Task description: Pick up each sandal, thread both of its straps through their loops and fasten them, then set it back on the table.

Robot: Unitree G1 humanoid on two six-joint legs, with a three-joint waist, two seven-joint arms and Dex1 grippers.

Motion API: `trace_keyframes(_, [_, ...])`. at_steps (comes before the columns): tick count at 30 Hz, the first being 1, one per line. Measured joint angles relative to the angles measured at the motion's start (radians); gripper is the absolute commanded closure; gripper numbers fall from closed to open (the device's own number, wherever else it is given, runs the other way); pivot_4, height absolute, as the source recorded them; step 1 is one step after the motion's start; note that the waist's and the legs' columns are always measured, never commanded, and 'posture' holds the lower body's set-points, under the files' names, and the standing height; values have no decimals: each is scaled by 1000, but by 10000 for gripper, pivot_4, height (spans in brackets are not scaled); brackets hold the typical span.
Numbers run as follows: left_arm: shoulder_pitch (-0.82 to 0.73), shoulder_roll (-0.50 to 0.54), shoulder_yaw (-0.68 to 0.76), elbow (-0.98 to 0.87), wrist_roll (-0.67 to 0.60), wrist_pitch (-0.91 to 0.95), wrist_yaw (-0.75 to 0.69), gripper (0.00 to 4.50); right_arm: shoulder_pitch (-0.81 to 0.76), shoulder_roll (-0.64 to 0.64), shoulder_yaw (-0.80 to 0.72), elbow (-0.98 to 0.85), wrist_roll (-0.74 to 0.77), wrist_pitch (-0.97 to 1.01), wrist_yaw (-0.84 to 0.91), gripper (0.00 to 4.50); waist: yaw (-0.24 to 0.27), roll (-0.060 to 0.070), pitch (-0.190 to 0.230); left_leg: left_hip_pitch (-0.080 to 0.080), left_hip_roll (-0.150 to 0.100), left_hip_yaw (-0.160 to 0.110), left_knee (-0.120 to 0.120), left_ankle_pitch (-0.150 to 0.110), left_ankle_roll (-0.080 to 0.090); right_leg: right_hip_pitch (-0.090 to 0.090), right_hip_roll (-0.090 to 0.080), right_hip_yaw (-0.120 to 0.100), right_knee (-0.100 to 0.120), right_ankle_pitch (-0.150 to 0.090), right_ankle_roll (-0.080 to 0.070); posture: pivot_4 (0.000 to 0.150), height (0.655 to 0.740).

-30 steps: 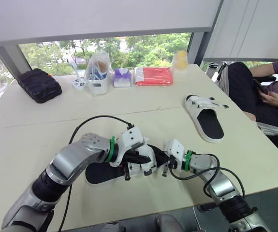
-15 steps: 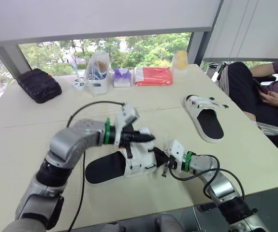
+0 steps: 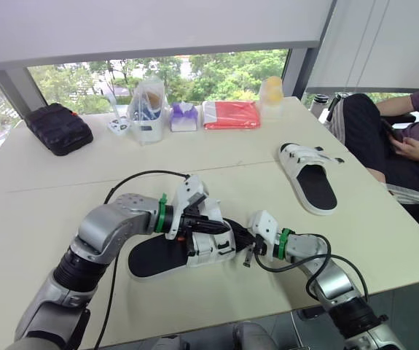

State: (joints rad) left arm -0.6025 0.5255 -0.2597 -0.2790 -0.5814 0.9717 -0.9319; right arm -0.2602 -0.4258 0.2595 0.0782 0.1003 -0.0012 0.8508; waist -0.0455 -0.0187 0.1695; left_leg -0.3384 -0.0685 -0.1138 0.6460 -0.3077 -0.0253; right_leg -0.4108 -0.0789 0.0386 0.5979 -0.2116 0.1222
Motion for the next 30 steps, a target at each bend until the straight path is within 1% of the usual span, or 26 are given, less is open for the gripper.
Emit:
trace_keyframes(10, [13,4,-29,-29,17,-4,35,44716,2,3,-1,-2,0,4,-1,45000,0,0,0,0,0,0,0,0,0,0,0,0,0,0,0,1500,7400])
trace_keyframes(17, [13,-28,-37,-28,24,11,70,44716,2,5,-2,-2,0,5,-2,45000,0,0,0,0,0,0,0,0,0,0,0,0,0,0,0,1500,7400])
trace_keyframes(21, [13,-41,-33,-32,4,40,79,44716,3,5,-2,-2,0,5,-2,45000,0,0,0,0,0,0,0,0,0,0,0,0,0,0,0,1500,7400])
trace_keyframes(30, [20,17,-86,-46,53,-17,67,44716,3,12,-2,-1,0,5,-4,45000,-2,0,0,0,1,0,0,0,0,0,1,0,0,0,-1,1500,7400])
